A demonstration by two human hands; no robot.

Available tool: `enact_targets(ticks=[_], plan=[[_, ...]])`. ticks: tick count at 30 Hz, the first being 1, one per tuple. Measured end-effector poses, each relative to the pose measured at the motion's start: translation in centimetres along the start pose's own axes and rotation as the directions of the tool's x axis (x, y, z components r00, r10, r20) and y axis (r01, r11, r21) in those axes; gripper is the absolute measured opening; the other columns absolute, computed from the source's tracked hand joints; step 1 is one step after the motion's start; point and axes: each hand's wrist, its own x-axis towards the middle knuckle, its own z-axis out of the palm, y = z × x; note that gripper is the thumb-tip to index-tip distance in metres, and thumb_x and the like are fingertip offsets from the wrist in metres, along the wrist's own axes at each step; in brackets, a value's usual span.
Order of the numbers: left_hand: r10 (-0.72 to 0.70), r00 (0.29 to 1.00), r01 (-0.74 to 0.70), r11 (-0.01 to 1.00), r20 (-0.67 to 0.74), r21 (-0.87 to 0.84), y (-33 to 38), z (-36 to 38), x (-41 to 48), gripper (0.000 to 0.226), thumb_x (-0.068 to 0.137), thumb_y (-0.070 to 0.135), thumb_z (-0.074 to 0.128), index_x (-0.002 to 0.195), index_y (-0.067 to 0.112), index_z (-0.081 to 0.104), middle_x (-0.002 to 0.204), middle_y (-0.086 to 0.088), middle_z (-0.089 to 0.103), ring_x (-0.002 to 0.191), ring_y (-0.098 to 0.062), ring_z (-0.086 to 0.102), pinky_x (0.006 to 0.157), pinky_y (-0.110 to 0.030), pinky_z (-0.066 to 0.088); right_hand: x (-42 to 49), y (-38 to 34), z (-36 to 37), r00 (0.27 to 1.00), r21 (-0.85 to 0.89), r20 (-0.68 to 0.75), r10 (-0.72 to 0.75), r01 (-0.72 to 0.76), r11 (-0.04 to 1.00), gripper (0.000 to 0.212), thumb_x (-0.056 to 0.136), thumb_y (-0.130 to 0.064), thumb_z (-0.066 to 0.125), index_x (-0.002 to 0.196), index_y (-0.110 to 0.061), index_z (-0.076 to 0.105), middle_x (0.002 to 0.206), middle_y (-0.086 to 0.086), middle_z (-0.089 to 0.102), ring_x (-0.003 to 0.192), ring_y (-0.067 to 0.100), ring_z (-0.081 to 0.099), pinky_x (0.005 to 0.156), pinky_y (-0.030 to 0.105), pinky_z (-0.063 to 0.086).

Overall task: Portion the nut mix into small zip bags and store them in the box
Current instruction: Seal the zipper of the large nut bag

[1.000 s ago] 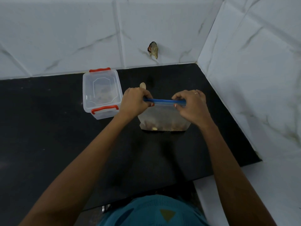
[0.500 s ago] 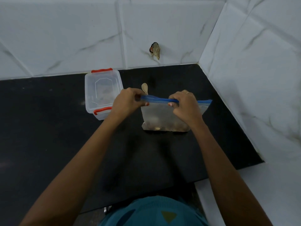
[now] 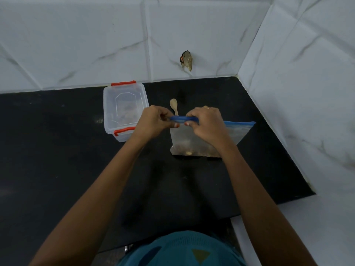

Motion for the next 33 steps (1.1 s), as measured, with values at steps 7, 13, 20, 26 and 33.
enact_targets(ticks=[7, 13, 20, 26, 33], plan=[[-0.089, 0.995, 0.075, 0.968, -0.051, -0.239, -1.5, 0.2, -0.7, 0.015, 0.083, 0.01, 0.063, 0.098, 0.01, 0.065, 0.087, 0.007, 0.061, 0.075, 0.004, 0.057, 0.069, -0.009, 0.047, 0.2, -0.2, 0.2, 1.0, -0.002, 0.01, 0.019, -0.019, 1.0, 0.02, 0.089, -0.02, 0.056, 0.109, -0.017, 0.061, 0.1, -0.001, 0.062, 0.096, 0.013, 0.051, 0.098, 0.029, 0.024], [-0.017, 0.993, 0.006, 0.995, -0.114, -0.098, -1.2, 0.8, -0.9, 0.025, 0.088, 0.012, 0.058, 0.113, 0.007, 0.062, 0.096, 0.001, 0.058, 0.075, 0.0, 0.052, 0.063, 0.001, 0.04, 0.6, -0.4, 0.4, 1.0, 0.072, -0.002, 0.002, -0.002, 0.997, 0.023, 0.085, -0.024, 0.063, 0.107, -0.017, 0.063, 0.098, -0.004, 0.062, 0.089, 0.006, 0.046, 0.099, 0.035, 0.033], [0.008, 0.993, -0.023, 0.991, -0.118, -0.133, -0.9, 0.9, -1.0, 0.022, 0.089, 0.013, 0.058, 0.109, 0.007, 0.061, 0.097, 0.003, 0.056, 0.092, -0.004, 0.05, 0.072, -0.005, 0.038, 0.9, -1.0, 0.4, 0.999, 0.018, -0.03, 0.022, -0.022, 1.0, 0.018, 0.09, -0.017, 0.055, 0.107, -0.015, 0.062, 0.098, 0.002, 0.063, 0.095, 0.014, 0.05, 0.096, 0.027, 0.023], [0.03, 0.997, -0.041, 0.986, -0.072, -0.162, -1.3, 0.9, -0.9, 0.021, 0.087, 0.015, 0.059, 0.107, 0.008, 0.061, 0.096, 0.004, 0.058, 0.083, 0.001, 0.053, 0.071, -0.002, 0.04, 0.7, -0.9, 0.3, 0.999, 0.018, 0.007, 0.042, -0.042, 0.999, 0.019, 0.093, -0.018, 0.051, 0.109, -0.015, 0.06, 0.099, 0.003, 0.061, 0.099, 0.016, 0.05, 0.098, 0.026, 0.02], [0.064, 0.99, -0.076, 0.993, -0.128, -0.091, -1.2, 1.6, -0.7, 0.025, 0.086, 0.012, 0.061, 0.11, 0.006, 0.063, 0.106, -0.009, 0.064, 0.092, -0.008, 0.054, 0.074, -0.008, 0.041, 0.8, -0.9, 0.7, 1.0, 0.065, -0.015, 0.017, -0.016, 0.998, 0.02, 0.089, -0.018, 0.057, 0.108, -0.013, 0.063, 0.099, 0.002, 0.064, 0.098, 0.016, 0.052, 0.101, 0.03, 0.024]])
